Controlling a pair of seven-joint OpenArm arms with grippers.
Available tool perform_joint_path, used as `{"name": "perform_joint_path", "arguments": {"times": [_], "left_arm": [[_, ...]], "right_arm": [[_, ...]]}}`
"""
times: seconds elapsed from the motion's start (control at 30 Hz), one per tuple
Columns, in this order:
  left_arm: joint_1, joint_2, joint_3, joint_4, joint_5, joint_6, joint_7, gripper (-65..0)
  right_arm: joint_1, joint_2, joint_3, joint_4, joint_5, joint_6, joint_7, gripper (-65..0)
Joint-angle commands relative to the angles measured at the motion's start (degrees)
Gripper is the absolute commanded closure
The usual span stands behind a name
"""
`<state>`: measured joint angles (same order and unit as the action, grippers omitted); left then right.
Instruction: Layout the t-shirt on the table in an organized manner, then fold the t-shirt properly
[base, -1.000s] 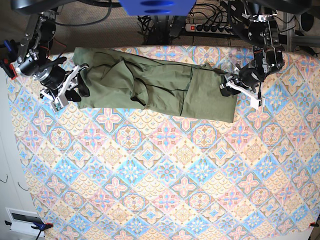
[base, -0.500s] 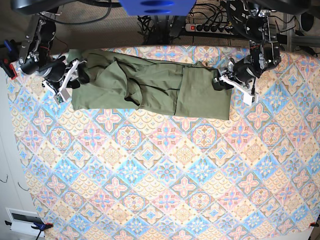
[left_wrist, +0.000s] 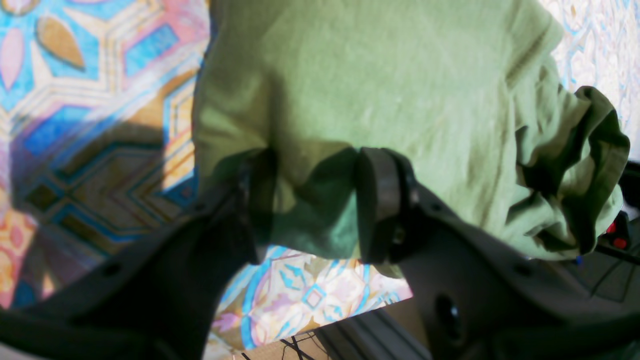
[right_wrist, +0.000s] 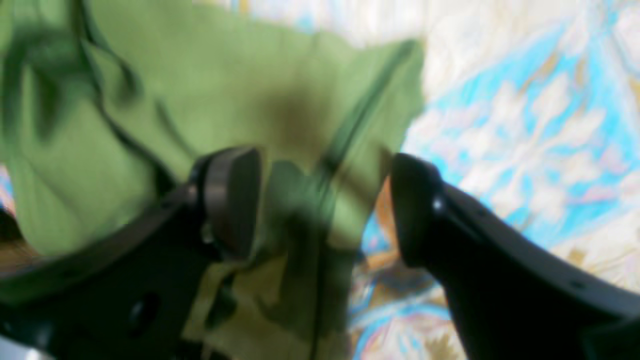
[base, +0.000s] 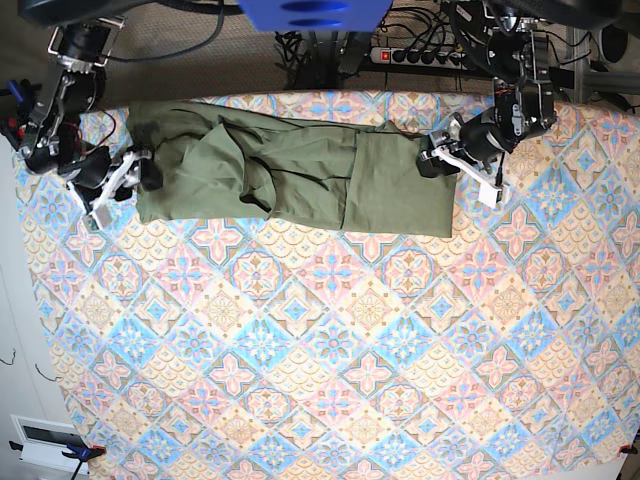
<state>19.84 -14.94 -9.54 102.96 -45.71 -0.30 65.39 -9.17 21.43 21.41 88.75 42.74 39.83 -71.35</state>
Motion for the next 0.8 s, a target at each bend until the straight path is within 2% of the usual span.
{"name": "perform_joint_path", "arguments": {"times": [0.0, 0.4, 0.53, 0.77], "left_arm": [[-0.01, -0.31, 0.0, 0.82, -0.84, -0.36, 0.33, -25.1], [-0.19, -0.31, 0.0, 0.82, -0.84, -0.36, 0.33, -25.1], [-0.27, -0.31, -0.09, 0.82, -0.84, -0.36, 0.33, -25.1], [-0.27, -0.23, -0.26, 0.82, -0.92, -0.36, 0.33, -25.1]], "right_arm": [[0.07, 1.12, 0.53, -0.09, 0.56, 0.17, 0.01, -42.1], [-0.46, 0.85, 0.09, -4.75, 0.91, 0.17, -1.31, -42.6], [-0.55, -0.55, 0.09, -6.07, 0.91, 0.17, -1.92, -42.6], [-5.82, -2.31, 0.17, -5.98, 1.52, 0.17, -1.92, -42.5]]}}
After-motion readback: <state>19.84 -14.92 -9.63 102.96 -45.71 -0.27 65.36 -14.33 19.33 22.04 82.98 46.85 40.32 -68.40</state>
